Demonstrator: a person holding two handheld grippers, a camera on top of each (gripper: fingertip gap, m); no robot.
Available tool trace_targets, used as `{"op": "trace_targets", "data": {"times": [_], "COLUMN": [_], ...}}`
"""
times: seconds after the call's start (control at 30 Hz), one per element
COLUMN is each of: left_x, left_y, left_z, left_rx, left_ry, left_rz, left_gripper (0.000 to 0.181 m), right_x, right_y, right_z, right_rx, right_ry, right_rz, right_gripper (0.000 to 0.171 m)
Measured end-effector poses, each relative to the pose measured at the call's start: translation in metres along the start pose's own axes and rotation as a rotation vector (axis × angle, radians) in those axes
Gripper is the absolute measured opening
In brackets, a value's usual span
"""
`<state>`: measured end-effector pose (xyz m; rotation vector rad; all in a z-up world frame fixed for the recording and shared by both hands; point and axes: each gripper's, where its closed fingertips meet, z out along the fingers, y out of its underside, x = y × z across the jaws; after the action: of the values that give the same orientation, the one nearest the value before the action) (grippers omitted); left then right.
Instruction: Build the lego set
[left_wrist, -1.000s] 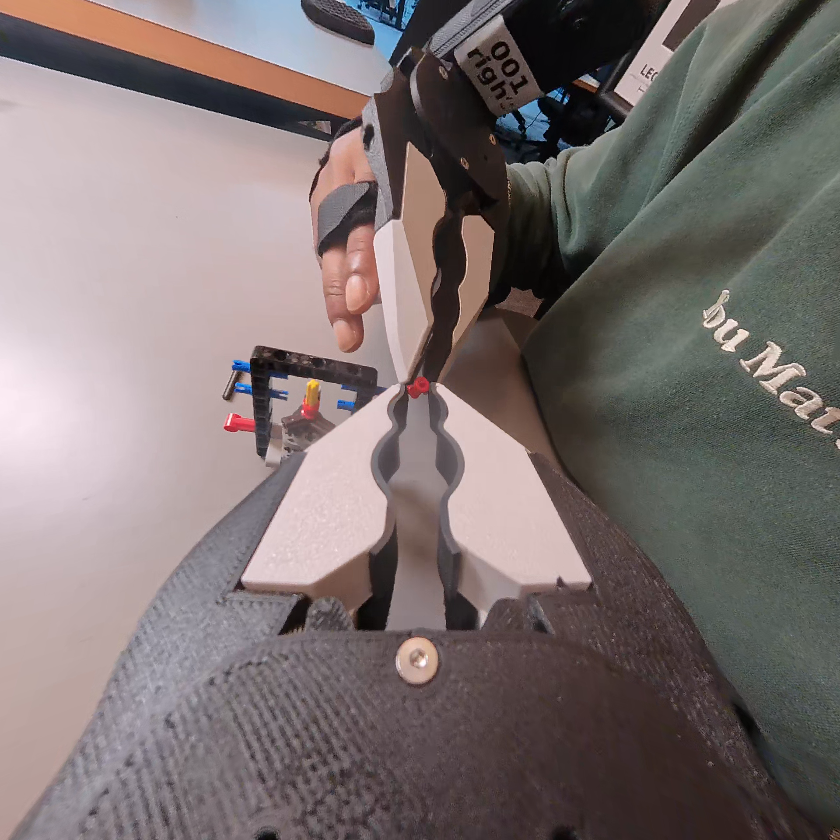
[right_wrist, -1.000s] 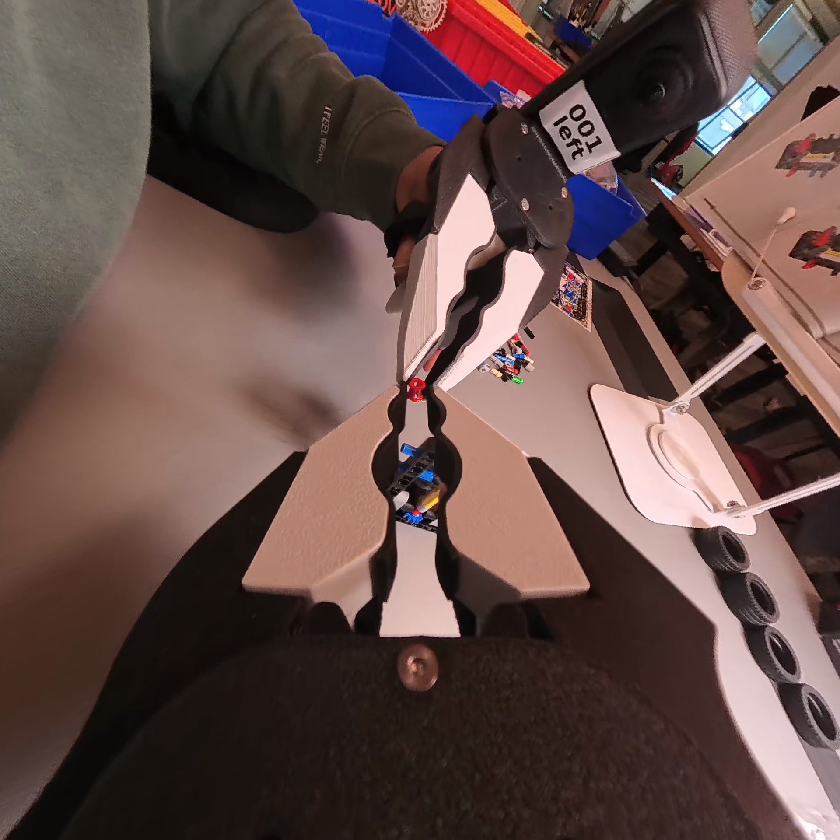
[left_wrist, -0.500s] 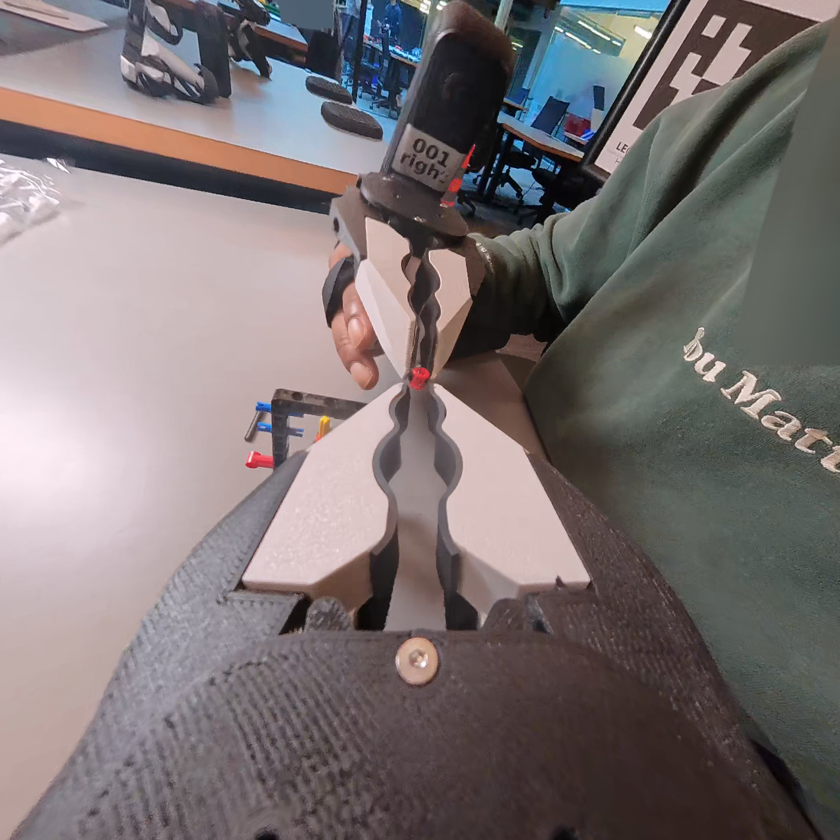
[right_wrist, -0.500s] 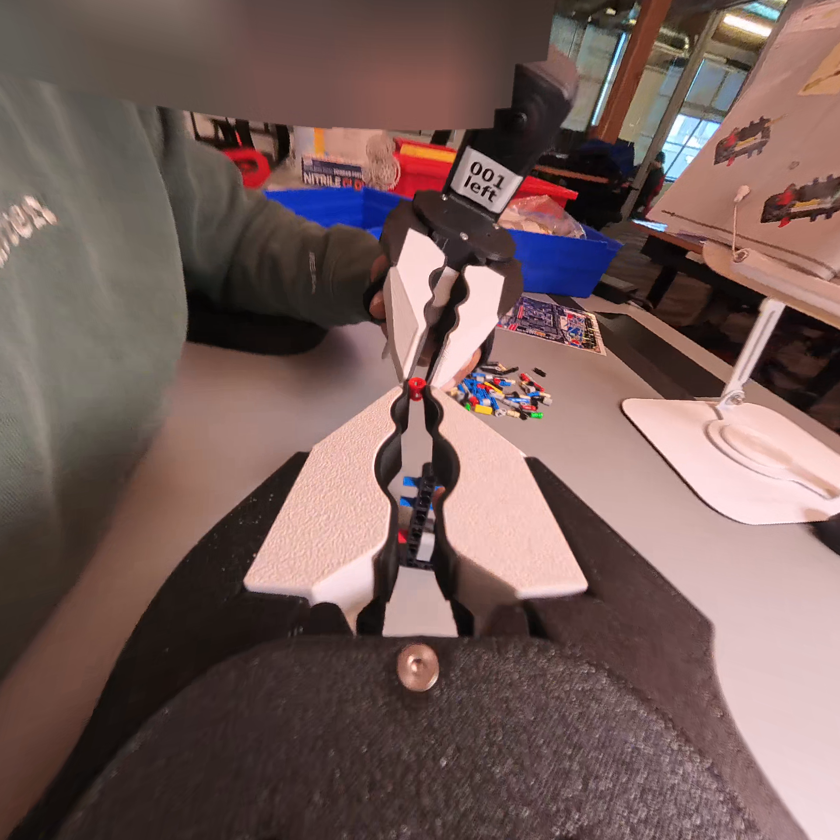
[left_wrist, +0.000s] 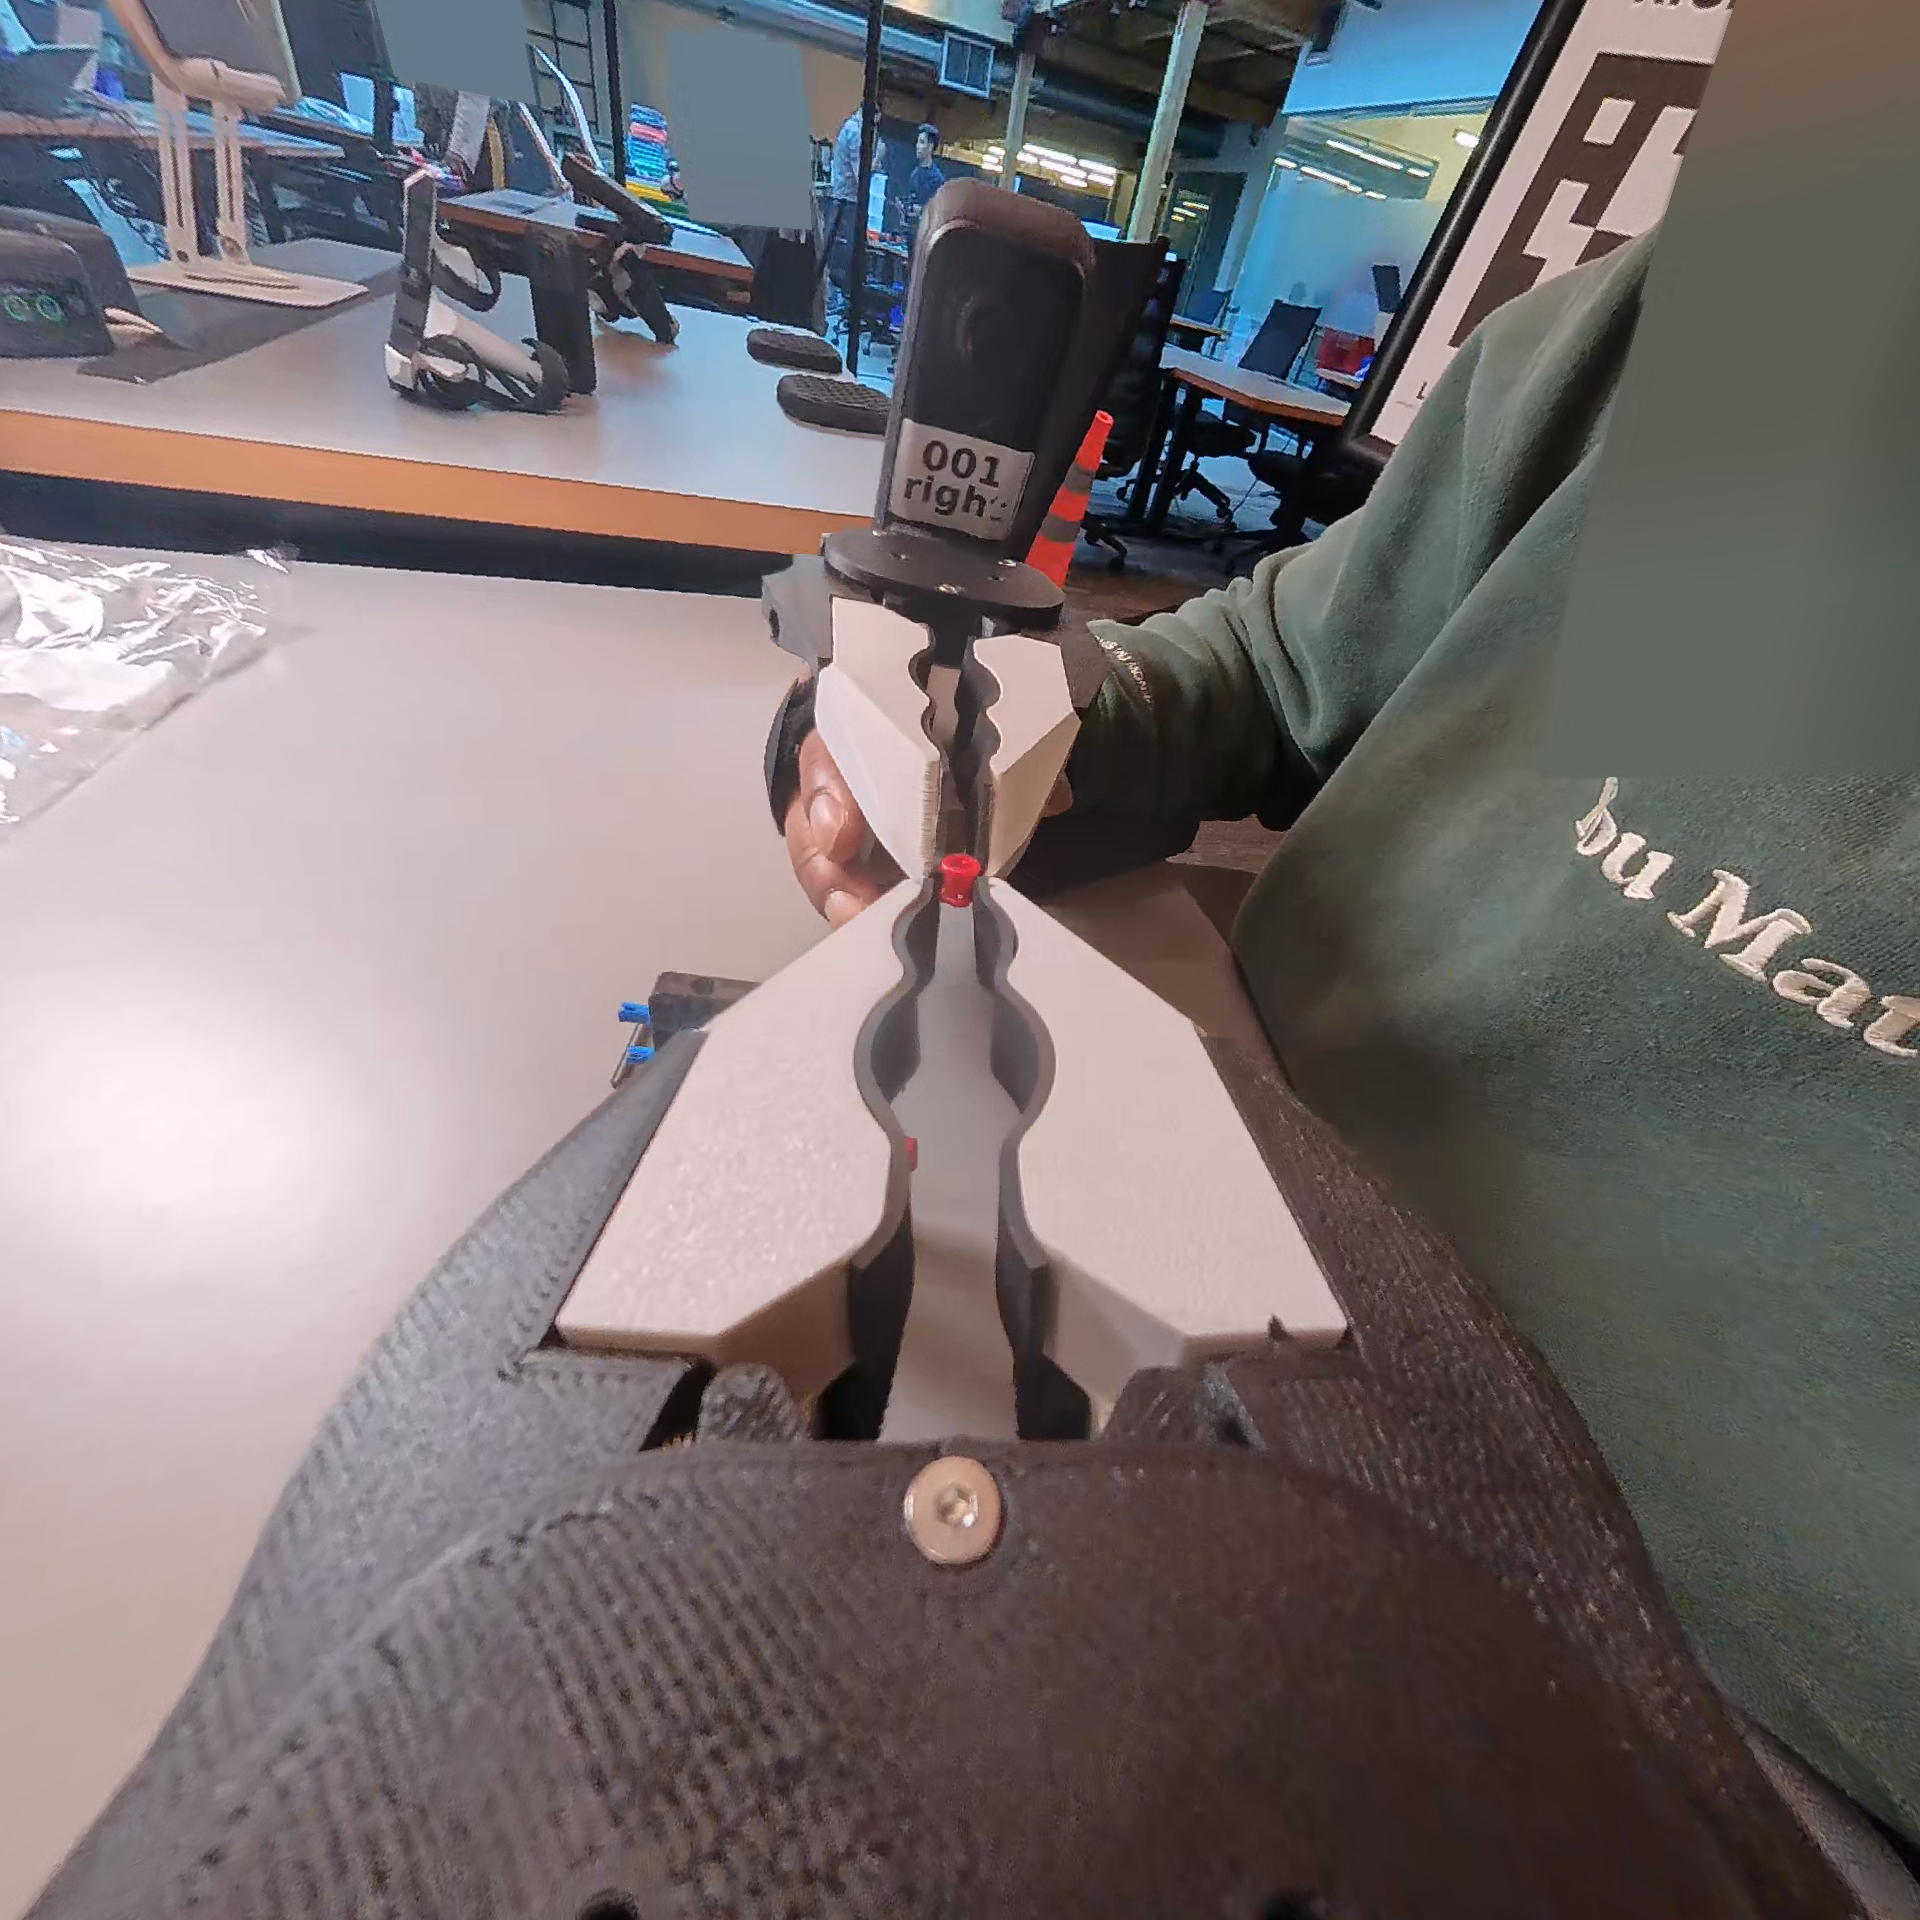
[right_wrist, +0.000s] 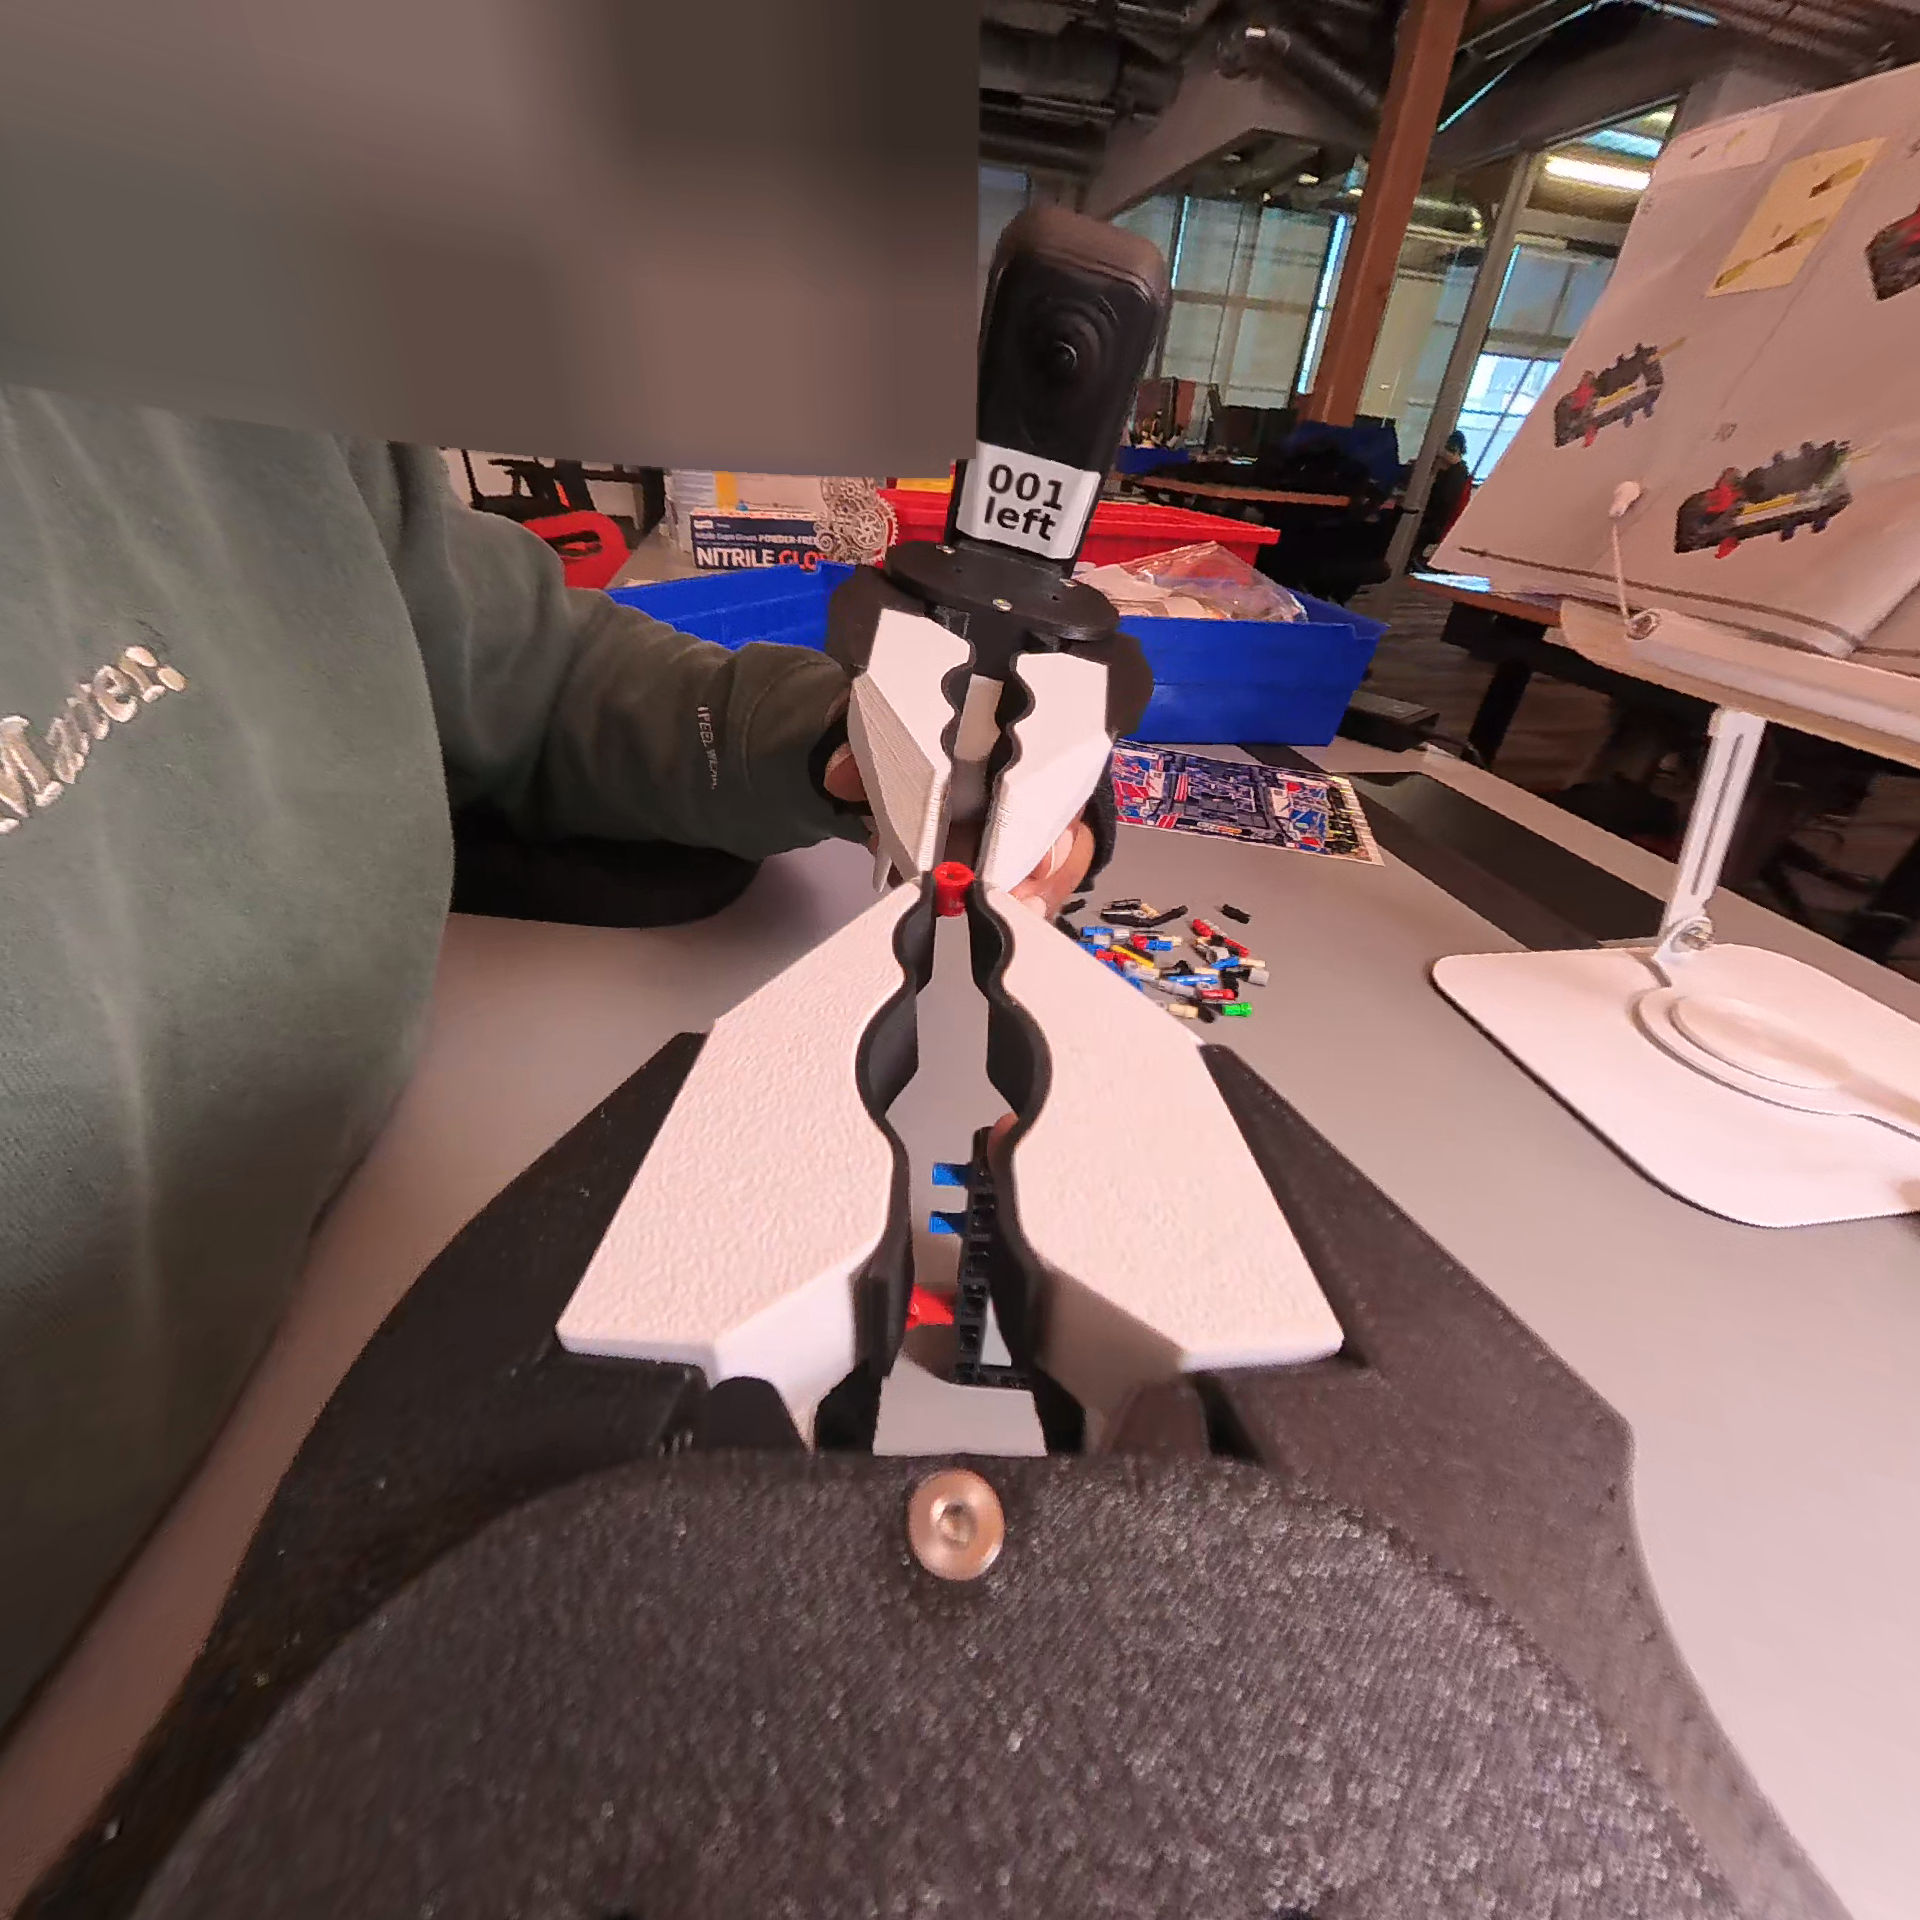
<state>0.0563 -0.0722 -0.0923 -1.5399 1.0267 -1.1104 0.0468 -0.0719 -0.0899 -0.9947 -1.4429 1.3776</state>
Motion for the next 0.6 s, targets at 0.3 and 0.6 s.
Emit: {"op": "trace_targets", "data": {"times": [0.3, 0.6], "left_x": [-0.0016, -0.0071], "left_y": [0.0002, 0.0095], "left_z": [0.0008, 0.0003], "left_rx": [0.023, 0.033], "left_ry": [-0.026, -0.029], "left_rz": [0.058, 0.1], "left_gripper": [0.003, 0.0], "right_x": [0.0014, 0.0052], "right_y": [0.0011, 0.0102], "right_z": [-0.001, 0.0009], "right_rx": [-0.015, -0.062], "right_ry": [0.027, 0.052], "right_rz": [-0.018, -0.037], "right_gripper": [0.004, 0.004]}}
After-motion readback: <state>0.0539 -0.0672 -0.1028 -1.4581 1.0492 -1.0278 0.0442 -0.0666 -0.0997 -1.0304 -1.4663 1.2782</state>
